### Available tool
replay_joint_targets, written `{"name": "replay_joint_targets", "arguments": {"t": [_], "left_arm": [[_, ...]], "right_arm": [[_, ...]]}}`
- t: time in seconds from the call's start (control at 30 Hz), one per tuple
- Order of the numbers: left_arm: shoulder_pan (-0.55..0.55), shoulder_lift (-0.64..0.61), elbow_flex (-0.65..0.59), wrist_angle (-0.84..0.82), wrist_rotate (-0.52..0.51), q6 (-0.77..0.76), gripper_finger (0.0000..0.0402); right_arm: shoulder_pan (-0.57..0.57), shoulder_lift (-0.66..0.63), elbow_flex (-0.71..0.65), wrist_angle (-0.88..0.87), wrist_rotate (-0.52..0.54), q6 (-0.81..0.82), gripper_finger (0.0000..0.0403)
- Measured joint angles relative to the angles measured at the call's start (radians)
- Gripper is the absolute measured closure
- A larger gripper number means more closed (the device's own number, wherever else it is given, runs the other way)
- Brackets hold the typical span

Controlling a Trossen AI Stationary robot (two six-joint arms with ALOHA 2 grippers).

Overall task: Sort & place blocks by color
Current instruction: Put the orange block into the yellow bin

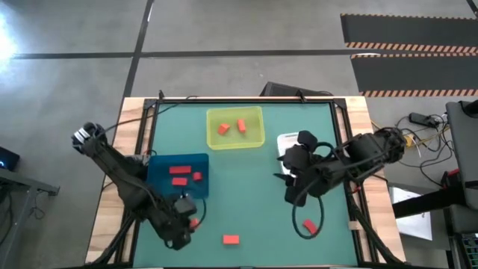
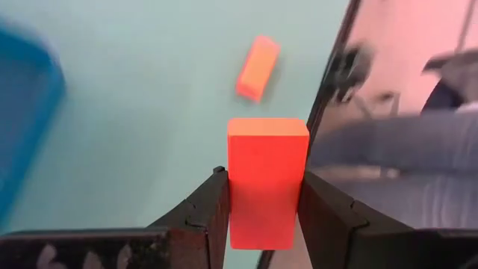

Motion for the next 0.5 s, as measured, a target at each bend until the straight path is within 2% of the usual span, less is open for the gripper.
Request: {"name": "replay_joint_targets", "arguments": {"t": [0.13,0.33,0.5], "left_arm": [[0.07,-0.035,0.055,0.0,-0.11,0.124,0.0289],[0.187,-0.075,0.141,0.018,-0.224,0.341,0.0289],[0.26,-0.094,0.19,0.151,-0.325,0.56,0.0289]], "right_arm": [[0.009,0.002,-0.002,0.071,0.022,-0.045,0.0202],[0.007,0.002,-0.024,0.216,0.021,-0.173,0.0202],[0.007,0.002,-0.047,0.355,0.021,-0.255,0.0202]]}}
